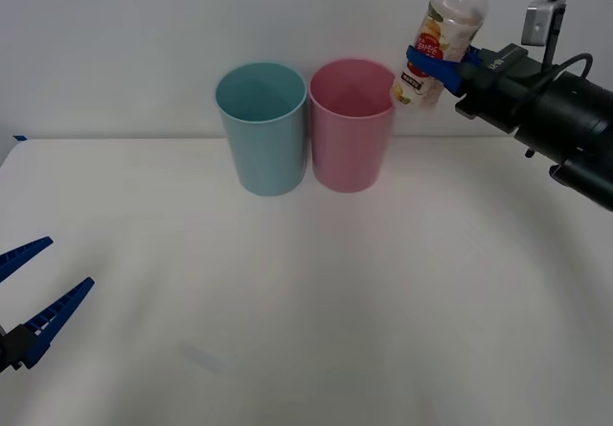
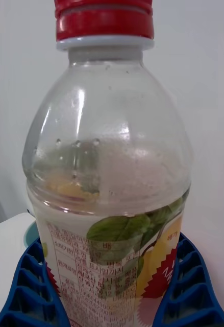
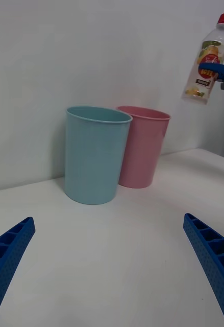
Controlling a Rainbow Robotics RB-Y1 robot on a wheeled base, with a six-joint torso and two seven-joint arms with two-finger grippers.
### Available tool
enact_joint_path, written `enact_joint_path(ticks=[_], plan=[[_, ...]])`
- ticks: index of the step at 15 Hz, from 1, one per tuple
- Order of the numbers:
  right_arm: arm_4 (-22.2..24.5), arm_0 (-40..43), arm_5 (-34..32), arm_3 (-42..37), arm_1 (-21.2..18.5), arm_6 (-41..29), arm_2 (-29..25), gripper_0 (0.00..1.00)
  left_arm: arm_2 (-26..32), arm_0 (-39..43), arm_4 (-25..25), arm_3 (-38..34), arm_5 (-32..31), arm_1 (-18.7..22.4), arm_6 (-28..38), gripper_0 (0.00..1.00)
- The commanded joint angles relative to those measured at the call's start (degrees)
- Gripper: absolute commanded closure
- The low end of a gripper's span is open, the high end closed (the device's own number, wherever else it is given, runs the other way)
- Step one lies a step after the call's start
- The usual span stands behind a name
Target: Grasp the object on the table and drop it into the matching bin: aluminum can to the light blue bin, PET bottle to the pink bin.
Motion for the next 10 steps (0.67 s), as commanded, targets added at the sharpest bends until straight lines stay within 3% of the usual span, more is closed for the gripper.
enact_joint_path(ticks=[1,5,10], plan=[[0.1,-6.9,0.2,8.1,1.3,0.8,3.5,1.0,0.0,0.0,0.0,0.0,0.0,0.0,0.0,0.0],[4.7,-15.1,0.2,17.9,6.2,1.7,3.9,1.0,0.0,0.0,0.0,0.0,0.0,0.0,0.0,0.0],[4.8,-21.9,2.9,27.1,9.0,3.6,7.0,1.0,0.0,0.0,0.0,0.0,0.0,0.0,0.0,0.0]])
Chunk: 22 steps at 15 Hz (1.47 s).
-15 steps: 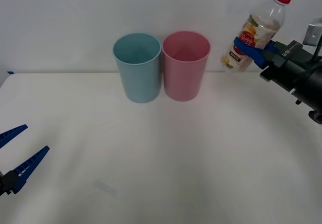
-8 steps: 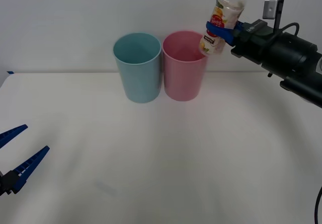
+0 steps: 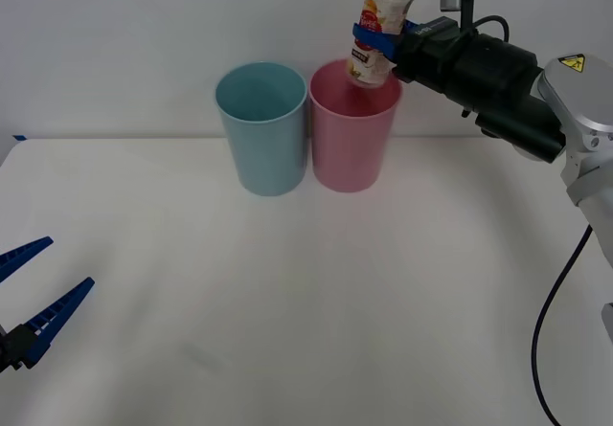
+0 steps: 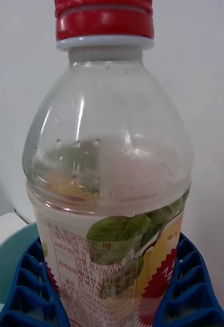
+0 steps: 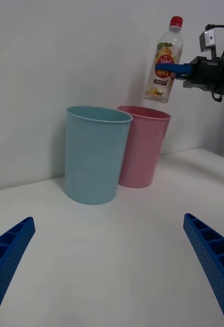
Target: Grasp the object on the table and drop it into the matching bin: aluminum can to the light blue bin, PET bottle to the pink bin.
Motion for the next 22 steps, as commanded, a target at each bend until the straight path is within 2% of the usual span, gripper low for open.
enact_joint_path(ticks=[1,3,5,6,7,8,12,18,22], plan=[[0.0,-2.7,1.7,3.9,1.5,0.9,1.3,1.0,0.0,0.0,0.0,0.0,0.0,0.0,0.0,0.0],[0.0,-3.1,2.2,4.1,1.8,1.1,1.3,0.96,0.0,0.0,0.0,0.0,0.0,0.0,0.0,0.0],[0.0,-3.1,2.1,4.1,1.8,1.3,1.3,0.84,0.0,0.0,0.0,0.0,0.0,0.0,0.0,0.0],[0.0,-3.0,2.1,4.1,1.8,1.4,1.3,0.68,0.0,0.0,0.0,0.0,0.0,0.0,0.0,0.0],[0.0,-3.1,2.1,4.1,1.8,1.4,1.3,0.2,0.0,0.0,0.0,0.0,0.0,0.0,0.0,0.0],[0.0,-3.1,2.1,4.1,1.8,1.5,1.3,0.0,0.0,0.0,0.0,0.0,0.0,0.0,0.0,0.0],[-1.5,-1.6,1.6,2.9,1.4,2.3,1.3,0.0,0.0,0.0,0.0,0.0,0.0,0.0,0.0,0.0],[-3.6,10.2,1.6,-12.1,-3.6,1.8,1.0,0.0,0.0,0.0,0.0,0.0,0.0,0.0,0.0,0.0],[-4.0,20.4,1.7,-22.7,-6.3,1.8,-2.1,0.0,0.0,0.0,0.0,0.0,0.0,0.0,0.0,0.0]])
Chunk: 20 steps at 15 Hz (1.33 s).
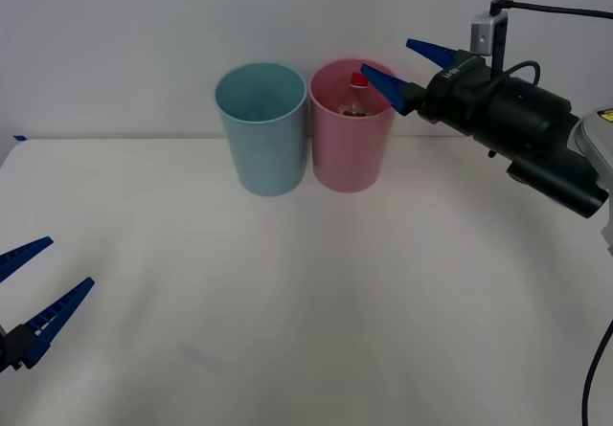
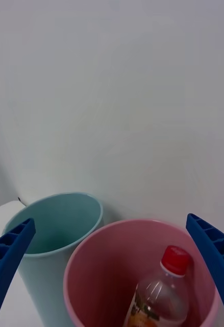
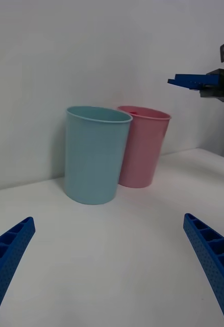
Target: Grasp the object on the table and drop it into the matching bin: aluminum can to the light blue bin, PET bottle to the pink bin.
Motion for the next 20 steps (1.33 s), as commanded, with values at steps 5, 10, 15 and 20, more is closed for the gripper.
enact_joint_path(ticks=[5,10,15,20], plan=[[0.0,17.7,-0.2,-15.1,-2.4,1.2,-7.2,0.0,0.0,0.0,0.0,0.0,0.0,0.0,0.0,0.0],[0.2,30.3,-5.2,-22.1,-2.9,4.4,-15.4,0.0,0.0,0.0,0.0,0.0,0.0,0.0,0.0,0.0],[-0.5,38.8,-14.2,-23.2,-2.6,11.5,-23.9,0.0,0.0,0.0,0.0,0.0,0.0,0.0,0.0,0.0],[-0.3,45.4,-22.5,-23.2,0.9,12.2,-32.2,0.0,0.0,0.0,0.0,0.0,0.0,0.0,0.0,0.0]])
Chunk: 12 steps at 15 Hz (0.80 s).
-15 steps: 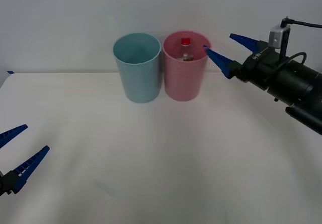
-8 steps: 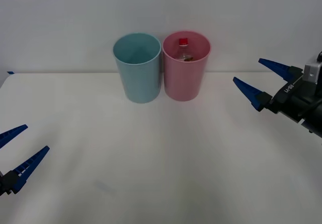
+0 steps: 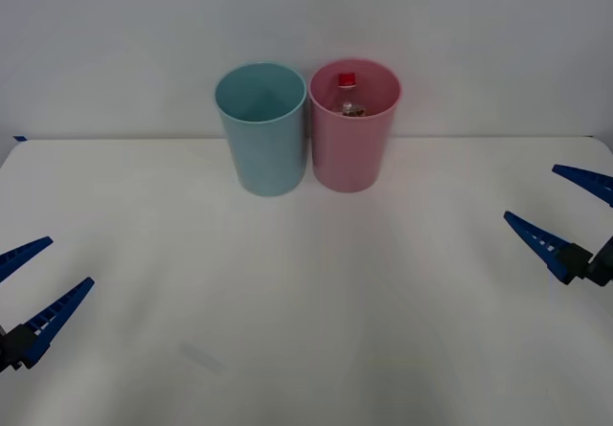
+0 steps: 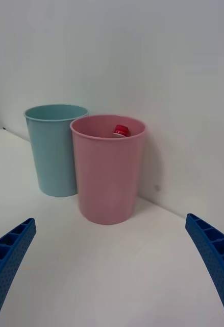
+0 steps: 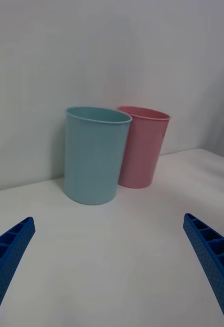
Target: Grasp the object on the table and drop it into the matching bin: aluminum can to the light blue bin, PET bottle to the pink bin.
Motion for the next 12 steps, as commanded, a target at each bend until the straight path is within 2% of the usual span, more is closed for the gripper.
enact_joint_path(ticks=[1,4,8,12], plan=[[-0.1,3.0,-2.5,0.0,1.6,0.4,-2.7,0.0,0.0,0.0,0.0,0.0,0.0,0.0,0.0,0.0],[-0.6,6.6,-5.0,0.0,3.5,0.8,-5.7,0.0,0.0,0.0,0.0,0.0,0.0,0.0,0.0,0.0],[-2.9,10.0,-6.2,0.0,3.5,1.3,-7.0,0.0,0.0,0.0,0.0,0.0,0.0,0.0,0.0,0.0],[-2.9,11.2,-6.5,0.0,3.5,1.4,-6.9,0.0,0.0,0.0,0.0,0.0,0.0,0.0,0.0,0.0]])
